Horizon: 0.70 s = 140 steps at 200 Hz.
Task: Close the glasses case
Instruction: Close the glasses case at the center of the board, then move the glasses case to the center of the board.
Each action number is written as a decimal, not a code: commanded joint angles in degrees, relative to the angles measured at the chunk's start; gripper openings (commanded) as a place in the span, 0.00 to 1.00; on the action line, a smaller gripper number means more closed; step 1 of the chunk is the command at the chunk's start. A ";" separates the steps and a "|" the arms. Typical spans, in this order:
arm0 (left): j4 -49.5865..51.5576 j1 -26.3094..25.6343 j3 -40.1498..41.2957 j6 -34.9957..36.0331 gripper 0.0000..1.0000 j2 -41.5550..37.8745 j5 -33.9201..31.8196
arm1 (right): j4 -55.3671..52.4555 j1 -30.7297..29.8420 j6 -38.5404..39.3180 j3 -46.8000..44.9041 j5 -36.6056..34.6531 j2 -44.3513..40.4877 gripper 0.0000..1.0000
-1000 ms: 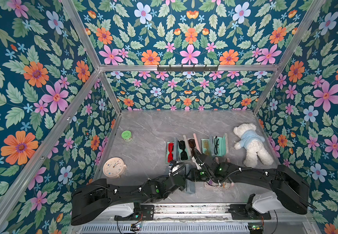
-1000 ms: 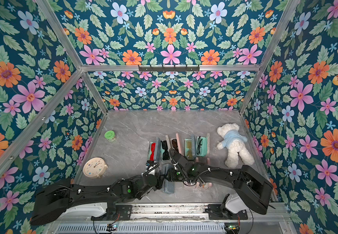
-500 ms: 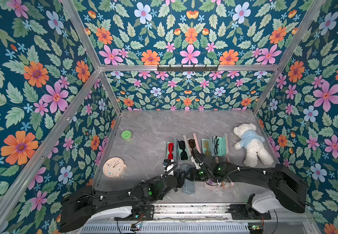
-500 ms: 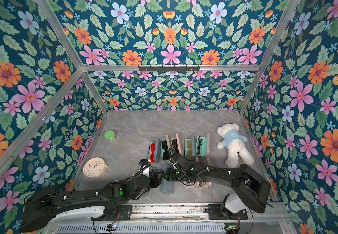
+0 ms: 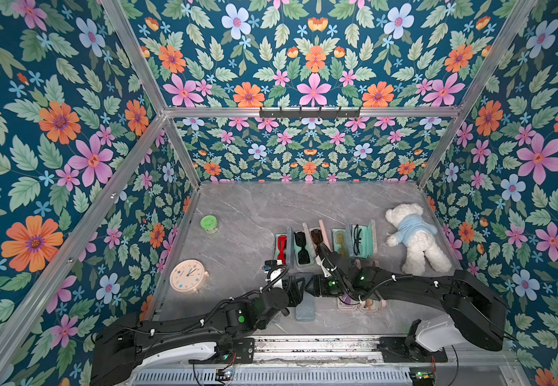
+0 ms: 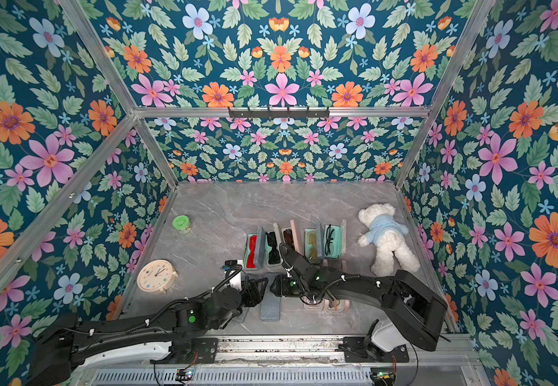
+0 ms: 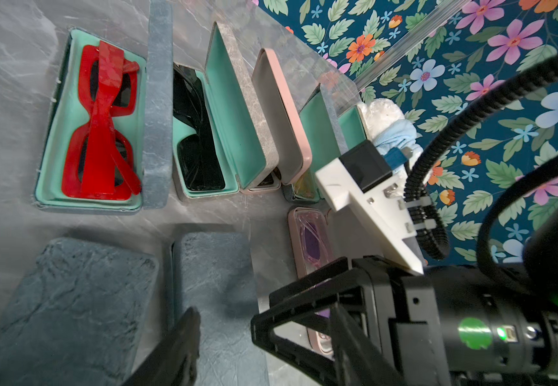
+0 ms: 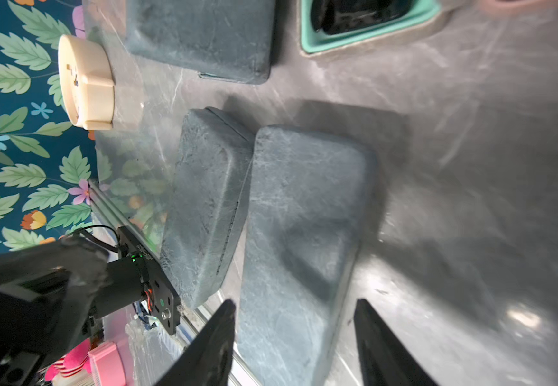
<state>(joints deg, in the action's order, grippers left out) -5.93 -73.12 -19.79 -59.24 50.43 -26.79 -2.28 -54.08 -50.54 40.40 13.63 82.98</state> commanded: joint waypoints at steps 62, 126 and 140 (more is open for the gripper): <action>6.34 -0.09 -5.89 6.27 0.69 -0.38 -3.75 | -6.17 1.32 1.50 -2.33 -0.66 -12.47 0.75; 17.57 -0.51 -10.55 8.60 0.69 0.00 -7.93 | -5.37 3.36 0.86 -10.71 0.12 -16.45 0.77; 17.71 -0.54 -10.53 8.70 0.68 -0.09 -7.86 | -1.18 3.31 0.34 -12.18 1.61 -14.42 0.76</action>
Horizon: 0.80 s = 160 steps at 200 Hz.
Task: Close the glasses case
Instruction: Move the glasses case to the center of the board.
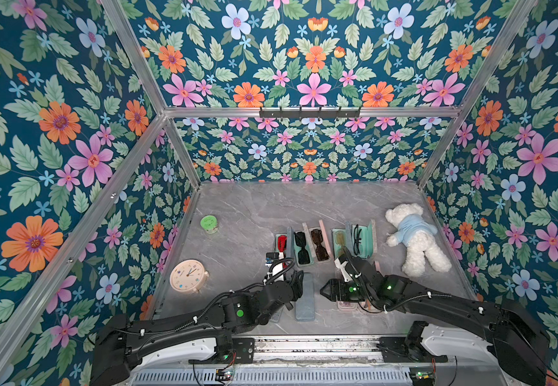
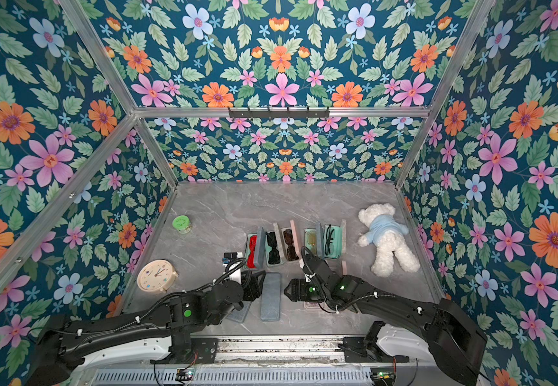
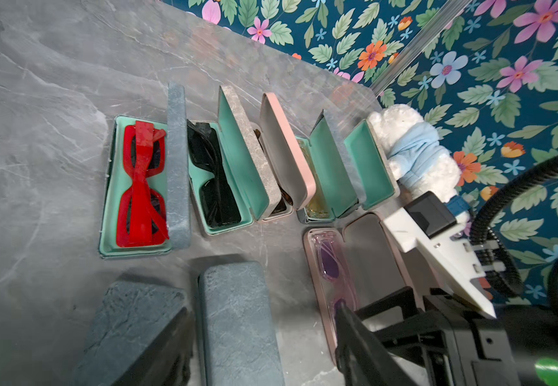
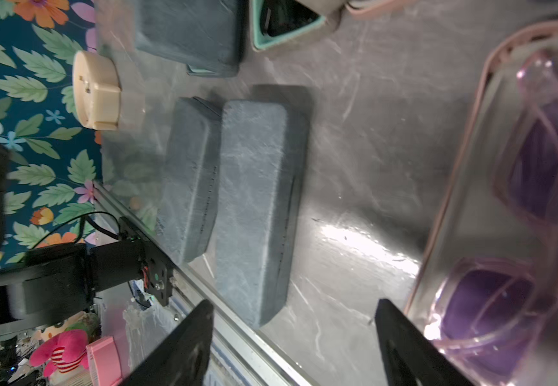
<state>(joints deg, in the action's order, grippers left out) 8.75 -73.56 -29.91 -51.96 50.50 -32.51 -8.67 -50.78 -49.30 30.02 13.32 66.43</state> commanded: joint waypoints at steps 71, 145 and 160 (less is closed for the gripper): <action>4.31 -0.62 1.30 -0.31 0.67 -1.46 -1.15 | 13.83 -5.08 -1.13 3.80 3.25 16.21 0.66; 7.19 -0.79 3.45 -1.21 0.67 -6.16 -0.92 | 20.62 -6.61 -3.67 9.96 5.74 30.72 0.44; 7.33 -0.80 3.72 -1.21 0.67 -6.42 -0.78 | 21.02 -6.76 -3.87 11.34 6.30 32.57 0.44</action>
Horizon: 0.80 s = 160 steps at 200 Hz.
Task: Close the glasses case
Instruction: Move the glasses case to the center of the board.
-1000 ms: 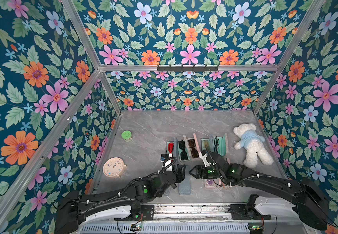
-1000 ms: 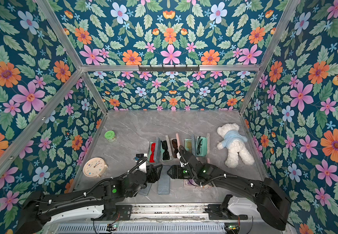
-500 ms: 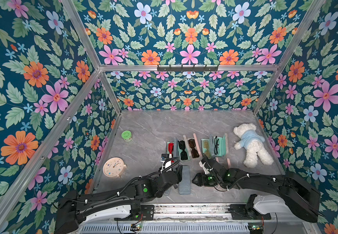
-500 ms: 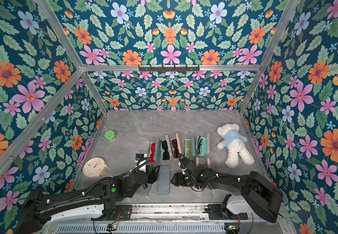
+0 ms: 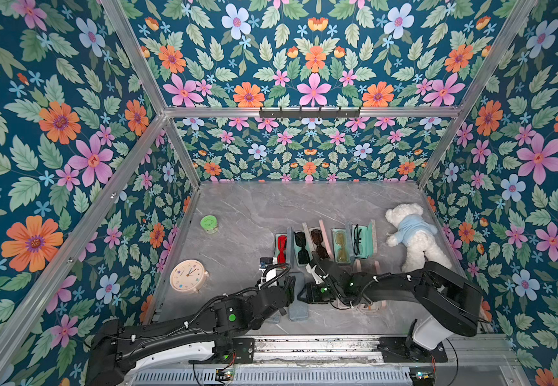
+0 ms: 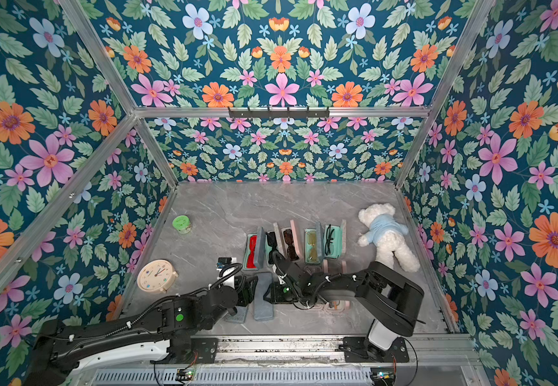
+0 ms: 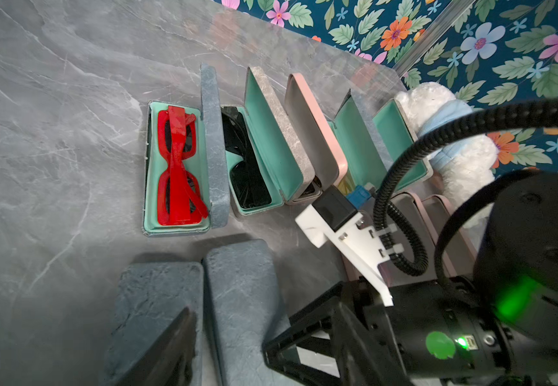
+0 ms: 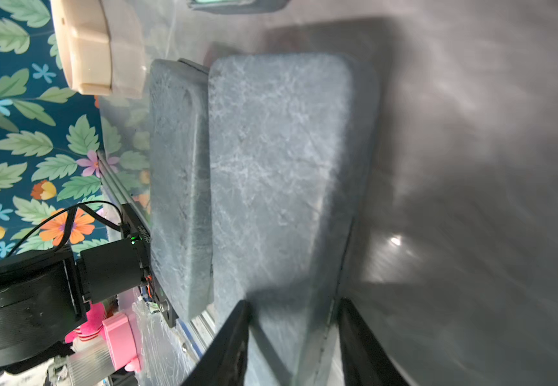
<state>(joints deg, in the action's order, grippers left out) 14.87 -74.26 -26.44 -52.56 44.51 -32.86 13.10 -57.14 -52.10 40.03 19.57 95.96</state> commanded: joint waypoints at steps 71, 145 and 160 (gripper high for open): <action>1.98 0.07 -1.90 0.99 0.74 0.94 -0.08 | -8.99 -0.04 1.09 1.75 -2.24 -5.82 0.59; 1.21 16.12 -9.10 8.15 0.80 7.36 16.86 | -25.75 4.25 5.24 -2.33 -2.79 -28.66 0.70; -0.84 22.23 -8.81 9.82 0.80 9.22 22.37 | -28.74 6.37 6.47 -2.12 -2.33 -32.17 0.73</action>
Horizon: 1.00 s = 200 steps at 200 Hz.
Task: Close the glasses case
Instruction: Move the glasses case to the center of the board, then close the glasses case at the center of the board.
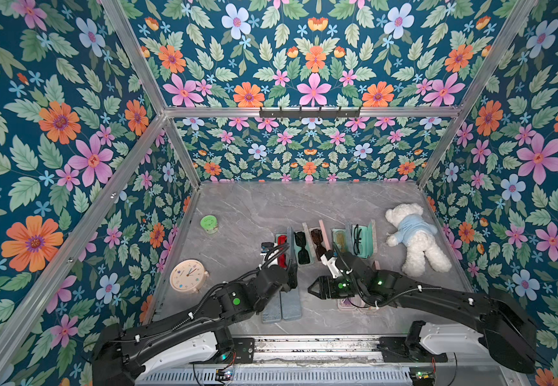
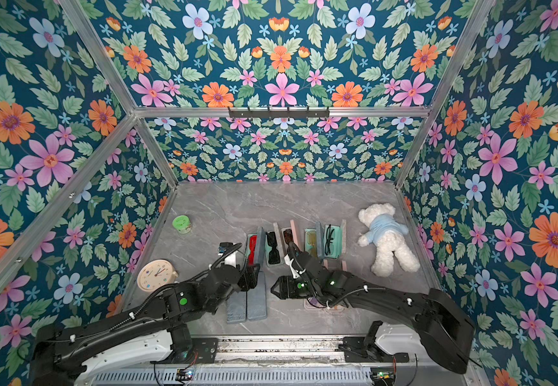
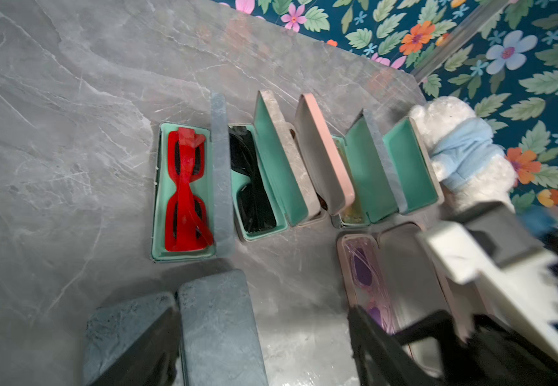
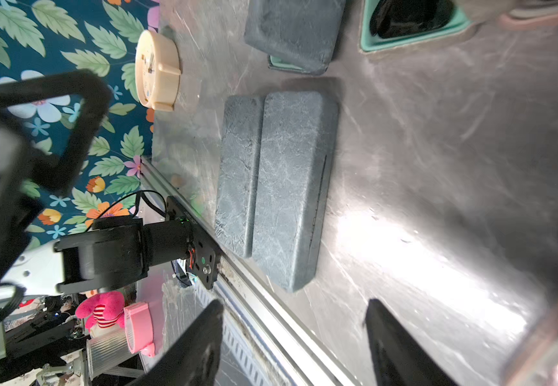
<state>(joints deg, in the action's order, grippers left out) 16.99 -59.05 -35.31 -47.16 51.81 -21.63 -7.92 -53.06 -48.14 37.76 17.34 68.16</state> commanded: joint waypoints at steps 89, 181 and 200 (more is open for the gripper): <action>-11.81 26.19 -2.98 10.77 0.76 16.58 28.35 | -17.93 8.06 11.17 9.39 4.80 -2.84 0.75; -13.60 32.75 -3.05 17.88 0.58 23.79 36.58 | -15.11 8.41 11.09 16.74 5.38 6.01 0.75; -14.42 34.60 -1.30 18.70 0.54 23.66 39.57 | -14.40 8.40 10.54 18.18 5.93 8.34 0.75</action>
<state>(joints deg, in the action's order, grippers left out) 4.08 -26.04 -37.93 -31.22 75.64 13.56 -24.08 -44.62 -36.93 54.37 22.28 74.59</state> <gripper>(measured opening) 0.558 0.749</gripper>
